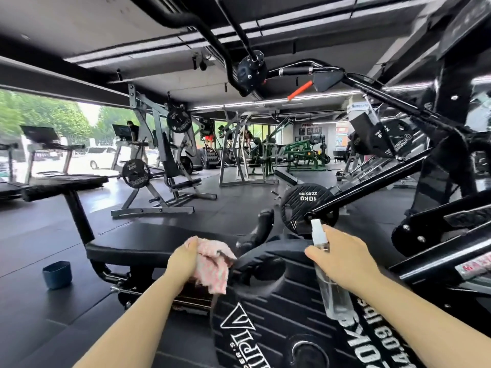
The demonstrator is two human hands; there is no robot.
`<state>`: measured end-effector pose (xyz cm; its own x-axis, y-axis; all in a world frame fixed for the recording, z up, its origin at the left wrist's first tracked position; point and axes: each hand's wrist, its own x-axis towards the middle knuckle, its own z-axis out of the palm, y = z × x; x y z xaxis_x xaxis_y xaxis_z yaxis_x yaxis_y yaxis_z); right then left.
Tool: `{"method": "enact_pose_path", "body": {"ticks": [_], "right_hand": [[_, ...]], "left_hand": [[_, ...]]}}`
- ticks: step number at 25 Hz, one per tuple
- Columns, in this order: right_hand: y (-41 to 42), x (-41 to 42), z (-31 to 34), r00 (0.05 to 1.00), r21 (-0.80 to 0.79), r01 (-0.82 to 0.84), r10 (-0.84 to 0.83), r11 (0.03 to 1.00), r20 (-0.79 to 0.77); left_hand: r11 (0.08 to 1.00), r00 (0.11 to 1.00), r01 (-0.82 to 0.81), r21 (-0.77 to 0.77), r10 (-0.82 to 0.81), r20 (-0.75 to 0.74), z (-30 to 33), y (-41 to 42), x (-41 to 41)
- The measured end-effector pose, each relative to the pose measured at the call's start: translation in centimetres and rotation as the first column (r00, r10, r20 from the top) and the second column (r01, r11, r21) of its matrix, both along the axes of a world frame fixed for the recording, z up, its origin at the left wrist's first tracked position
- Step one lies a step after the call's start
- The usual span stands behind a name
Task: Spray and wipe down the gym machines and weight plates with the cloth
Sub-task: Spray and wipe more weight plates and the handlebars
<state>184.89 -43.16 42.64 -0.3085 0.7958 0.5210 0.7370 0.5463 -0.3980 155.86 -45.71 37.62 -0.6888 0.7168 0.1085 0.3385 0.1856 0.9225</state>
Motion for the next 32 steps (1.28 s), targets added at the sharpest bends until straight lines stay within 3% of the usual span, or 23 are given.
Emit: {"method": "enact_pose_path", "body": {"ticks": [4,7,10,12,18,24,27,32], "right_hand": [[0.3,-5.5,2.2,0.994,0.037,-0.109,0.109,0.993,0.015],[0.7,-10.7,4.6,0.976,-0.112,-0.216,0.213,0.970,-0.039],[-0.1,-16.1,8.6,0.915,-0.312,-0.385,0.315,0.868,-0.253],[-1.4,-18.8,11.6,0.877,-0.349,-0.461,0.358,0.816,-0.320],[-5.9,-24.5,22.0,0.781,-0.384,-0.598,0.406,0.703,-0.474],[-9.8,-24.6,33.9,0.656,-0.321,-0.714,0.436,0.622,-0.615],[-11.9,-23.7,39.5,0.650,-0.341,-0.730,0.449,0.592,-0.613],[-15.3,-23.8,43.4,0.654,-0.373,-0.739,0.463,0.561,-0.599]], "left_hand": [[0.971,0.931,-0.008,0.240,-0.081,0.356,2.4,-1.5,0.8],[0.928,0.719,-0.160,0.338,-0.124,0.683,4.8,-3.1,0.2],[0.875,0.546,-0.311,0.370,-0.154,0.823,8.8,-5.2,-1.4],[0.845,0.488,-0.379,0.376,-0.163,0.857,11.6,-6.8,-2.2],[0.805,0.517,-0.417,0.421,-0.171,0.839,23.3,-11.4,-4.6],[0.792,0.546,-0.422,0.442,-0.168,0.821,36.5,-15.4,-5.0],[0.807,0.541,-0.393,0.441,-0.184,0.820,42.4,-18.2,-4.9],[0.829,0.585,-0.317,0.461,-0.212,0.783,47.2,-21.9,-6.6]]}}
